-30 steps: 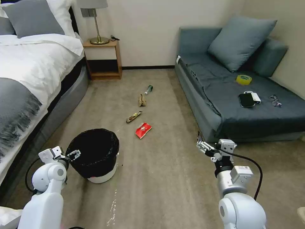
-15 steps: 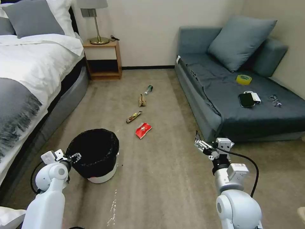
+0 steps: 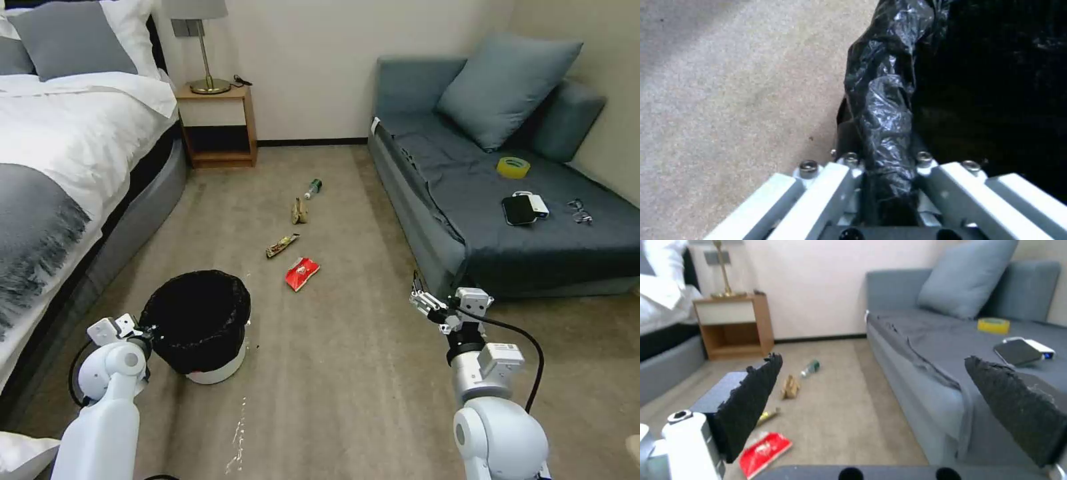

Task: Pick up the trash bin, then pick up the garbage on the floor and place it into the trash bin.

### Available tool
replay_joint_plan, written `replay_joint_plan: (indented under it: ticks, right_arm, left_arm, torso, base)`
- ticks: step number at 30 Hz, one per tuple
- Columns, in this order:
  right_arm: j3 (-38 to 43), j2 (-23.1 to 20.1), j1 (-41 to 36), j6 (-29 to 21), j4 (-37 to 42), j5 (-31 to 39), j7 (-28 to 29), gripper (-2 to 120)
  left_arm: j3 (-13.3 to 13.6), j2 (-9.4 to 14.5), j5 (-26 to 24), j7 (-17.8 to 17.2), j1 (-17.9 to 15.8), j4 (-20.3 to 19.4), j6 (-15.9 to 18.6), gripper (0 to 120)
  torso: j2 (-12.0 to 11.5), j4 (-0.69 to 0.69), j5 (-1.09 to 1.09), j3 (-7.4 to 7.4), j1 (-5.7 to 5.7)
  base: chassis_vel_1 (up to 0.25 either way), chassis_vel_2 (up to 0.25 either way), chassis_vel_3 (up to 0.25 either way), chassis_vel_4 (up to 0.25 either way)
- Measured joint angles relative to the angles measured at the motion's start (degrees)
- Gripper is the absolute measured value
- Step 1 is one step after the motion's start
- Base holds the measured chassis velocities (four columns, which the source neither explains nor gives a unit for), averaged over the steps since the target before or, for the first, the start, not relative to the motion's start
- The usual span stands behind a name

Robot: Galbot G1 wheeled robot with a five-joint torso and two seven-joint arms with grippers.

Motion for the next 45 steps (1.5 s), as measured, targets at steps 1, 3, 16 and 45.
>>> replay_joint_plan:
  ticks: [1,3,16,45]
  right_arm:
    - [0.04,0.00,0.00,1.01,-0.16,0.56,-0.35,100]
    - [0.08,0.00,-0.04,1.97,-0.28,1.10,-0.74,100]
    - [0.98,-0.13,-0.55,7.99,-0.40,5.11,-1.96,100]
    - [1.52,-2.16,-1.54,10.32,0.09,7.51,-5.50,100]
  left_arm:
    - [-0.20,-0.14,-0.11,-0.04,0.22,-0.50,0.08,2]
    - [-0.36,-0.33,-0.21,-0.04,0.54,-1.29,0.18,2]
    - [-3.00,-3.37,7.64,2.76,6.96,-17.10,0.53,2]
    - [-7.54,-6.49,18.78,8.13,13.21,-22.59,0.31,2]
  torso:
    - [0.00,0.00,-0.02,0.00,0.00]
    - [0.00,0.00,-0.05,0.01,0.00]
    - [-0.01,0.00,0.01,0.01,0.00]
    - [0.00,0.01,0.01,0.00,0.00]
  base:
    - [0.000,0.000,0.000,0.000]
    - [0.000,0.000,0.000,0.000]
    - [0.000,0.000,0.000,0.000]
    - [-0.026,0.025,0.029,-0.026]
